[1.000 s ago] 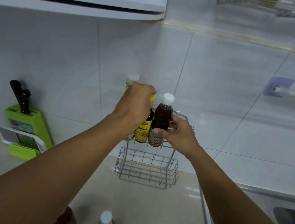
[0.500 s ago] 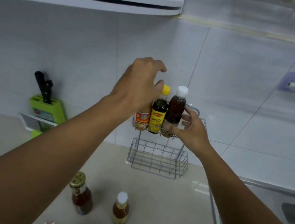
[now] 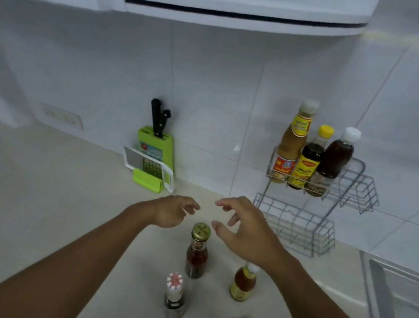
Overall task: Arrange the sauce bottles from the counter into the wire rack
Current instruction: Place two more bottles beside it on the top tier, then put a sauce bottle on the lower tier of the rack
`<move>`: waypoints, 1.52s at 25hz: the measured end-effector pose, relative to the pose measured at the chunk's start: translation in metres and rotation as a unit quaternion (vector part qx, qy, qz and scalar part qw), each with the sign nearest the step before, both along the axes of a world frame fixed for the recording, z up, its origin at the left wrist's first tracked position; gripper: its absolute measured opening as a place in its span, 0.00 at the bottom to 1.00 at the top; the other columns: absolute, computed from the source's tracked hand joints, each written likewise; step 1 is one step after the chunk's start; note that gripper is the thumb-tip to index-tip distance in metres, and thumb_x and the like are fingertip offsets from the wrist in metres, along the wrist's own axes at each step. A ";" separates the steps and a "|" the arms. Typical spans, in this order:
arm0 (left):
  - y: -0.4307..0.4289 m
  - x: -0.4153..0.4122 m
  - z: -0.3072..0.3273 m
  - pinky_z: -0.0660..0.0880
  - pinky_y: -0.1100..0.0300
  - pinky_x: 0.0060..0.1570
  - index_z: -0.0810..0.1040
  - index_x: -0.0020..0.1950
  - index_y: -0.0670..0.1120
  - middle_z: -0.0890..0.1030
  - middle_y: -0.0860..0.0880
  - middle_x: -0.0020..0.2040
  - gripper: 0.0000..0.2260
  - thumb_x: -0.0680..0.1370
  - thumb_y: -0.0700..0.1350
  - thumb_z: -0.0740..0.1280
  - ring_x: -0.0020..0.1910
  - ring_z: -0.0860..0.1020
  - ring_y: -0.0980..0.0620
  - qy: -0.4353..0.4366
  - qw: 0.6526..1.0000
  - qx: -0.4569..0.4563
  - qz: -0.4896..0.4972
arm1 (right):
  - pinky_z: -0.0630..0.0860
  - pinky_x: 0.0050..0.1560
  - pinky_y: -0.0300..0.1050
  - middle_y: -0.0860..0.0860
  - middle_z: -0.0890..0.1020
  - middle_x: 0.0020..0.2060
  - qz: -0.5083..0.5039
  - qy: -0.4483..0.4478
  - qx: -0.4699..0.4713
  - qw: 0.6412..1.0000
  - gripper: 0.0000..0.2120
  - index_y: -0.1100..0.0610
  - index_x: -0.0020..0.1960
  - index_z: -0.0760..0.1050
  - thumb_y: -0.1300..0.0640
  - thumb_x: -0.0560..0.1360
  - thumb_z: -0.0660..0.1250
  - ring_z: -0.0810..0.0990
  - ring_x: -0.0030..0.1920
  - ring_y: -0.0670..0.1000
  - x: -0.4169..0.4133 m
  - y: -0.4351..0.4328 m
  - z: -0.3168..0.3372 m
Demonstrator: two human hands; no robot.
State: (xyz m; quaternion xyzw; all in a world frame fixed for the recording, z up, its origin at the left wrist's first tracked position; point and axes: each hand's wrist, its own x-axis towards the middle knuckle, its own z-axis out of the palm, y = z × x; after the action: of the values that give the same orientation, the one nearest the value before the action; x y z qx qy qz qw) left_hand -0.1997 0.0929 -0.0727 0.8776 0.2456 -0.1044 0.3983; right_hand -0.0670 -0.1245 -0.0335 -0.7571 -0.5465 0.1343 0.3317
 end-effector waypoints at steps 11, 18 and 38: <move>-0.051 -0.027 -0.118 0.83 0.51 0.51 0.81 0.52 0.55 0.86 0.51 0.49 0.23 0.60 0.48 0.83 0.48 0.85 0.54 -0.096 0.980 -0.160 0.076 | 0.71 0.61 0.44 0.51 0.75 0.64 -0.004 -0.071 -0.150 0.986 0.23 0.52 0.73 0.72 0.49 0.80 0.68 0.74 0.63 0.53 -0.042 0.033 -0.029; -0.039 -0.012 -0.073 0.81 0.45 0.38 0.80 0.46 0.49 0.84 0.42 0.41 0.15 0.62 0.37 0.76 0.36 0.82 0.45 -0.169 0.979 -0.114 0.005 | 0.78 0.62 0.50 0.51 0.80 0.61 -0.012 -0.068 -0.113 0.991 0.19 0.51 0.67 0.76 0.62 0.78 0.70 0.77 0.60 0.51 -0.021 0.023 0.005; -0.108 0.001 0.139 0.77 0.56 0.38 0.77 0.45 0.56 0.81 0.56 0.37 0.14 0.62 0.51 0.74 0.37 0.80 0.54 -0.205 0.971 0.099 -0.069 | 0.73 0.34 0.52 0.49 0.75 0.36 -0.106 -0.129 0.101 0.981 0.13 0.51 0.48 0.69 0.46 0.74 0.49 0.74 0.36 0.50 -0.007 -0.049 0.134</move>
State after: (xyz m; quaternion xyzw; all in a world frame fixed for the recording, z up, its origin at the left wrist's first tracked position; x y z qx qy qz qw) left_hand -0.1988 -0.0148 0.0661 0.9304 0.1064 0.0751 0.3426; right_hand -0.0745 -0.1738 0.1001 -0.7841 -0.5124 -0.0566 0.3455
